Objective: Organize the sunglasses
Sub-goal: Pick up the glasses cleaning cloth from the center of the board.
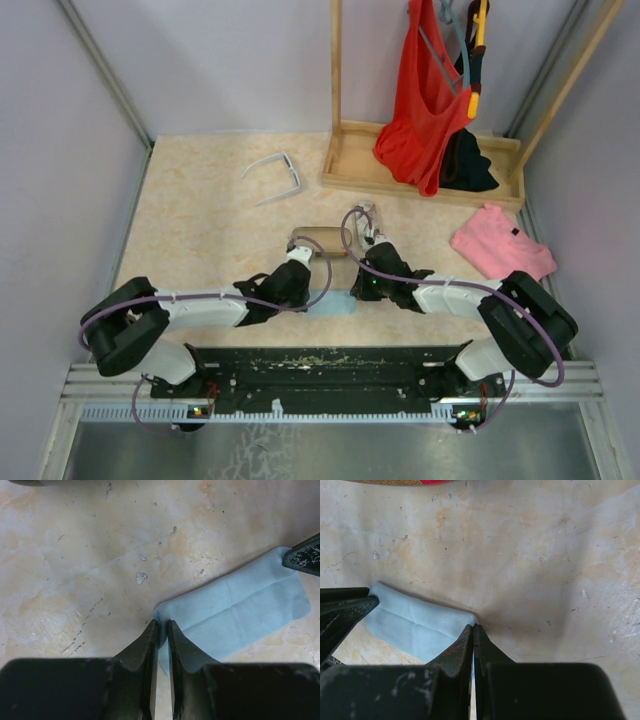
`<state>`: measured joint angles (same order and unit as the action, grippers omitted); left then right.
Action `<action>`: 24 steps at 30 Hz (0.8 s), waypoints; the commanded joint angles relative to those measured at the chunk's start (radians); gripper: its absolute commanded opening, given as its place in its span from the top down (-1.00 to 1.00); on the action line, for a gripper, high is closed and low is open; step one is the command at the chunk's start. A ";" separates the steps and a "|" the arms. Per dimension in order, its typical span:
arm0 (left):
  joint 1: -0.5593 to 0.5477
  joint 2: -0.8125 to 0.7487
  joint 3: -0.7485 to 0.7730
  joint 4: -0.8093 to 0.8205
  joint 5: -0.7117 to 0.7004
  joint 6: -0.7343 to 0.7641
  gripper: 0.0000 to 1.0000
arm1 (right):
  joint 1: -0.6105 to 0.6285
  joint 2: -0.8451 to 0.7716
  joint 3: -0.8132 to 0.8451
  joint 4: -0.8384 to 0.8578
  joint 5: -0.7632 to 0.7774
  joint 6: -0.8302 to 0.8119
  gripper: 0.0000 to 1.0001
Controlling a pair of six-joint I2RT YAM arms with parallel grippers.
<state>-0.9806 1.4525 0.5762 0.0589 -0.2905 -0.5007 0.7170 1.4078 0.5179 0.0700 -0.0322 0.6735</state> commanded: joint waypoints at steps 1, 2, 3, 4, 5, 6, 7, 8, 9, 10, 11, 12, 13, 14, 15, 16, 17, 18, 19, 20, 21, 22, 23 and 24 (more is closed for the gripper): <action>-0.020 0.031 -0.028 -0.099 0.048 -0.010 0.68 | -0.011 -0.012 -0.006 0.019 -0.004 -0.015 1.00; -0.021 0.028 -0.028 -0.099 0.048 -0.011 0.71 | -0.011 -0.012 -0.006 0.020 -0.005 -0.015 1.00; -0.022 0.025 -0.030 -0.098 0.045 -0.014 0.75 | -0.011 -0.012 -0.006 0.020 -0.005 -0.017 1.00; -0.023 0.021 -0.030 -0.099 0.040 -0.013 0.79 | -0.011 -0.012 -0.006 0.020 -0.005 -0.017 1.00; -0.023 0.017 -0.028 -0.099 0.035 -0.014 0.85 | -0.011 -0.013 -0.007 0.023 -0.006 -0.016 1.00; -0.022 0.012 -0.026 -0.098 0.024 -0.015 0.89 | -0.011 -0.015 -0.007 0.026 -0.008 -0.017 1.00; -0.021 0.005 -0.023 -0.098 0.014 -0.014 0.92 | -0.011 -0.016 -0.009 0.032 -0.012 -0.019 1.00; -0.021 -0.001 -0.018 -0.096 0.005 -0.011 0.95 | -0.011 -0.019 -0.012 0.044 -0.018 -0.021 1.00; -0.021 -0.007 -0.010 -0.097 -0.005 -0.011 0.97 | -0.012 -0.022 -0.015 0.054 -0.022 -0.021 1.00; -0.021 -0.012 -0.003 -0.099 -0.014 -0.009 0.98 | -0.011 -0.027 -0.016 0.062 -0.025 -0.024 1.00; -0.020 -0.018 0.006 -0.099 -0.021 -0.006 0.98 | -0.011 -0.033 -0.018 0.069 -0.028 -0.026 1.00; -0.020 -0.024 0.014 -0.098 -0.028 -0.004 0.98 | -0.011 -0.039 -0.019 0.074 -0.029 -0.028 1.00; -0.018 -0.029 0.026 -0.098 -0.033 -0.002 0.98 | -0.011 -0.045 -0.020 0.081 -0.033 -0.034 1.00; -0.017 -0.033 0.031 -0.099 -0.040 0.001 0.98 | -0.011 -0.052 -0.020 0.086 -0.033 -0.038 1.00; -0.015 -0.038 0.040 -0.100 -0.049 0.003 0.98 | -0.011 -0.060 -0.021 0.091 -0.033 -0.042 1.00; -0.013 -0.044 0.043 -0.101 -0.056 0.004 0.98 | -0.011 -0.068 -0.022 0.096 -0.034 -0.049 1.00; -0.011 -0.049 0.045 -0.099 -0.061 0.004 0.98 | -0.011 -0.076 -0.023 0.100 -0.032 -0.053 1.00; -0.009 -0.055 0.045 -0.093 -0.063 0.006 0.98 | -0.011 -0.085 -0.023 0.100 -0.028 -0.057 1.00; -0.007 -0.061 0.045 -0.090 -0.066 0.008 0.98 | -0.012 -0.094 -0.021 0.099 -0.023 -0.059 1.00; -0.006 -0.068 0.044 -0.088 -0.069 0.009 0.98 | -0.011 -0.099 -0.021 0.098 -0.017 -0.063 1.00; -0.005 -0.077 0.043 -0.087 -0.072 0.009 0.98 | -0.011 -0.104 -0.018 0.096 -0.012 -0.065 1.00; -0.004 -0.085 0.040 -0.085 -0.075 0.010 0.98 | -0.011 -0.109 -0.018 0.096 -0.011 -0.067 1.00; -0.002 -0.091 0.037 -0.085 -0.080 0.011 0.98 | -0.012 -0.111 -0.015 0.097 -0.009 -0.069 1.00; -0.001 -0.097 0.034 -0.084 -0.084 0.009 0.98 | -0.012 -0.112 -0.012 0.096 -0.008 -0.072 1.00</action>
<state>-0.9901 1.3956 0.5945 -0.0177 -0.3401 -0.4995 0.7170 1.3338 0.4965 0.1219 -0.0563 0.6289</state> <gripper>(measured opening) 0.016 0.004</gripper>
